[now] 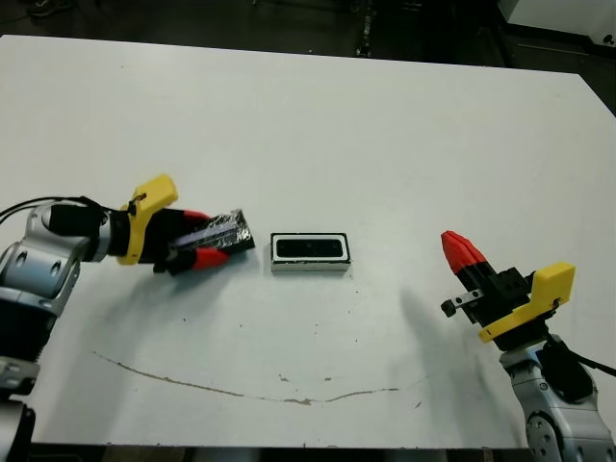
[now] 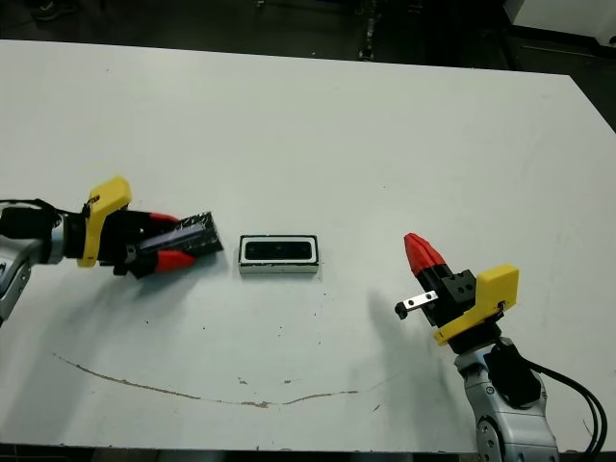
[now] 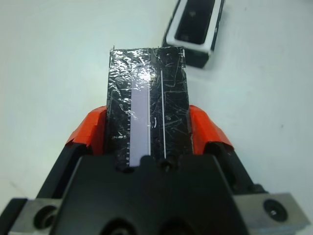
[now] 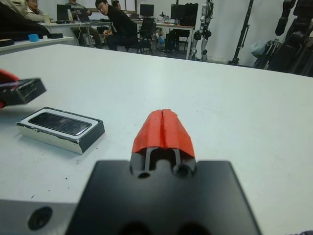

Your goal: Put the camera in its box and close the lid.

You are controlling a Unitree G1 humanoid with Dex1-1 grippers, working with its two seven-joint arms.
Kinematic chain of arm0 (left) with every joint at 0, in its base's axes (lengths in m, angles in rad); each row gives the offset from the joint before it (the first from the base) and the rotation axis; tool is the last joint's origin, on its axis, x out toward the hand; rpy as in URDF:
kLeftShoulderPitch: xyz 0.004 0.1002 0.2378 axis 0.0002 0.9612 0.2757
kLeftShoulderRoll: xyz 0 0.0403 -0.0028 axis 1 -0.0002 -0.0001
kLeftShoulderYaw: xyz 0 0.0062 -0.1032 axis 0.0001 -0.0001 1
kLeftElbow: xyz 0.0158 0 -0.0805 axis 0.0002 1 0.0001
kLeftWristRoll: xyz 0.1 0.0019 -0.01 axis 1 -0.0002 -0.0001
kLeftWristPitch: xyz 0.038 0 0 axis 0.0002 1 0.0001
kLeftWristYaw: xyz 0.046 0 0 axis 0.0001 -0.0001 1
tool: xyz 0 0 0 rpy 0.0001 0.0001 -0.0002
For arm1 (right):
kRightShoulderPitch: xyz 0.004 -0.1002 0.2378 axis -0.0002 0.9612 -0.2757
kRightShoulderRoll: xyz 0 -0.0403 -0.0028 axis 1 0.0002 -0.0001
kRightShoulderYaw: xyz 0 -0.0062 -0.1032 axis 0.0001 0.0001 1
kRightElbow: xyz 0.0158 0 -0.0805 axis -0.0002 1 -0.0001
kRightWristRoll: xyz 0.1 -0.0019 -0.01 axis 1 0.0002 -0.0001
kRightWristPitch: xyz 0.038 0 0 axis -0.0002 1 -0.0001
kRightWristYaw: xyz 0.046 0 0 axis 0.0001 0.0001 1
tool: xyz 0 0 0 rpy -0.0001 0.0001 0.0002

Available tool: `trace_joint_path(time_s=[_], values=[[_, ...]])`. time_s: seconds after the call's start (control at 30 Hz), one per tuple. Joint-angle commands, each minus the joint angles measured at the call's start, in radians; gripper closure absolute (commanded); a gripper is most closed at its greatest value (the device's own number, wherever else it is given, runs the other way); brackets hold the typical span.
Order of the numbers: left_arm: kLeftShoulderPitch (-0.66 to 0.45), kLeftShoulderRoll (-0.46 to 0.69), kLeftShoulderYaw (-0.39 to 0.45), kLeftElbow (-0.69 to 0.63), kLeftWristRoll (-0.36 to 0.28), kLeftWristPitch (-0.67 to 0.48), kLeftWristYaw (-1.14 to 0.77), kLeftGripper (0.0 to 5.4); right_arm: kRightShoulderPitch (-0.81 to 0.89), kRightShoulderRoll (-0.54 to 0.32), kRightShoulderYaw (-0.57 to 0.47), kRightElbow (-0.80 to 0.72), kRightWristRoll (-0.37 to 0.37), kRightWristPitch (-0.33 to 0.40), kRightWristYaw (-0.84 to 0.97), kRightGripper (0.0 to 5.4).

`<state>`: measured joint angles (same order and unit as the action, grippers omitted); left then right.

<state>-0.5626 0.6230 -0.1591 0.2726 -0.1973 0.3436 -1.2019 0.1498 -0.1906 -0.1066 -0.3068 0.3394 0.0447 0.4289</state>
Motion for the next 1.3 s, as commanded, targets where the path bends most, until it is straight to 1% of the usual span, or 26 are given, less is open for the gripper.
trace_joint_path(time_s=[0.03, 0.27, 0.33, 0.63, 0.8, 0.9, 1.13, 1.23, 1.3], values=[[-0.046, -0.018, -0.023, 0.04, -0.001, 0.007, -0.032, 2.24, 0.011, -0.013, 0.0, -0.004, -0.003, 0.016, -0.008, 5.4], [-0.094, -0.05, -0.067, 0.096, 0.019, -0.001, -0.073, 2.24, 0.011, -0.014, 0.004, 0.001, -0.002, 0.004, -0.005, 5.4], [-0.102, -0.06, -0.077, 0.109, 0.023, -0.011, -0.084, 2.24, 0.013, -0.013, 0.004, -0.002, 0.0, 0.012, -0.009, 5.4], [-0.125, -0.105, -0.109, 0.178, 0.048, -0.048, -0.104, 2.24, 0.017, -0.013, 0.009, -0.008, -0.007, 0.012, -0.015, 5.4], [-0.127, -0.132, -0.118, 0.214, 0.059, -0.093, -0.106, 2.24, 0.019, -0.013, 0.008, -0.005, 0.002, 0.014, -0.01, 5.4], [-0.131, -0.144, -0.127, 0.231, 0.068, -0.097, -0.107, 2.24, 0.022, -0.014, 0.01, -0.012, -0.012, 0.014, -0.019, 5.4], [-0.103, -0.171, -0.127, 0.202, 0.049, -0.109, -0.119, 2.24, 0.021, -0.012, 0.01, -0.003, -0.003, 0.008, -0.01, 5.4], [-0.093, -0.176, -0.136, 0.171, 0.042, -0.09, -0.131, 2.24, 0.019, -0.013, 0.011, 0.006, -0.006, -0.003, -0.004, 5.4], [-0.087, -0.176, -0.141, 0.147, 0.041, -0.074, -0.132, 2.24, 0.019, -0.014, 0.012, 0.004, -0.009, 0.002, -0.007, 5.4]])
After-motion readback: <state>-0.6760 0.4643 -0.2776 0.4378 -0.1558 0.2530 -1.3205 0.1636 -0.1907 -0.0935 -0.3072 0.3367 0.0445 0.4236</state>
